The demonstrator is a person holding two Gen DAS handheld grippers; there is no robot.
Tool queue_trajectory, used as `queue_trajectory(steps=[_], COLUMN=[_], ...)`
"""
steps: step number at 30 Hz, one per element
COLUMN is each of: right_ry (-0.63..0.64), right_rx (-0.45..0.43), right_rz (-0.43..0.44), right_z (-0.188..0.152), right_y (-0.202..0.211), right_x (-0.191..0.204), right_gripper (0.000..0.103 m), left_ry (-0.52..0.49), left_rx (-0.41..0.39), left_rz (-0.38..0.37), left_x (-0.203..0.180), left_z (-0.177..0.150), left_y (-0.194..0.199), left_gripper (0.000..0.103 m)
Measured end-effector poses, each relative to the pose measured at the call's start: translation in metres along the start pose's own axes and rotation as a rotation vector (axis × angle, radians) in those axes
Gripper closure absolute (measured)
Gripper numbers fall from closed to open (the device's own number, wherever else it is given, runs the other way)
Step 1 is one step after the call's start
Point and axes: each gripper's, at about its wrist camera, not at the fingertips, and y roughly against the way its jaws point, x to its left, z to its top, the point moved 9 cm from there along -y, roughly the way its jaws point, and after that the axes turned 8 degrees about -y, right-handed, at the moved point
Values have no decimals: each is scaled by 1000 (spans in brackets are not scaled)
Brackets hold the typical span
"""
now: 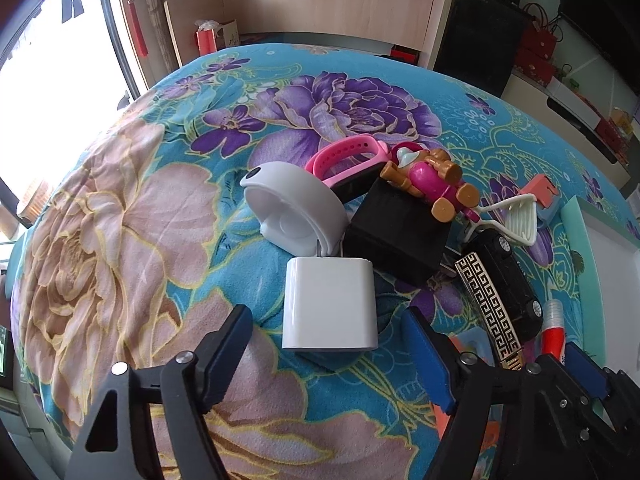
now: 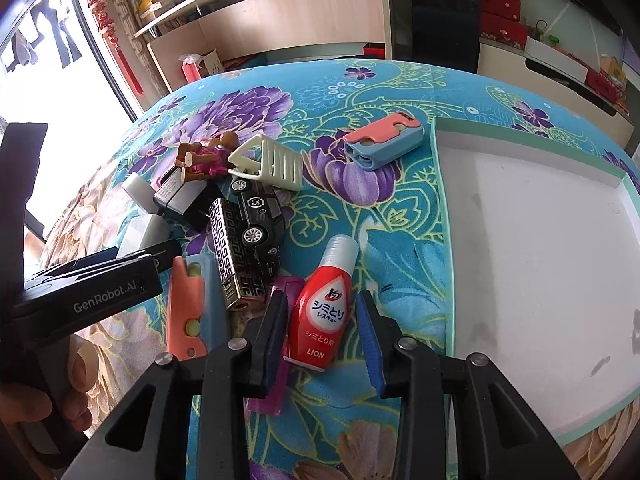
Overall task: Organize rigid objects
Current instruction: 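Grasp the red LION bottle with the right tool while the left tool grasps the white charger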
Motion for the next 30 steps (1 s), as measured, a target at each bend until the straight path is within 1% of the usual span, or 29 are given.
queue_trajectory(steps=[5, 7, 9, 11, 27, 30], right_ry=[-10, -16, -16, -4, 52, 54], right_rx=[0, -3, 0, -2, -23, -24], right_rz=[-1, -13, -37, -57, -129, -132], right_z=[0, 0, 0, 0, 7, 9], right_y=[-1, -1, -2, -4, -15, -16], right_x=[-2, -5, -9, -10, -5, -6], right_gripper=[69, 69, 72, 74, 73, 73], left_ry=[0, 2, 9, 15, 16, 15], left_rx=[0, -3, -6, -7, -24, -25], left_rz=[6, 11, 15, 15, 30, 31], left_x=[2, 3, 6, 7, 8, 8], left_z=[0, 0, 0, 1, 3, 4], left_y=[-2, -1, -1, -1, -5, -5], left_gripper=[28, 32, 38, 40, 40, 40])
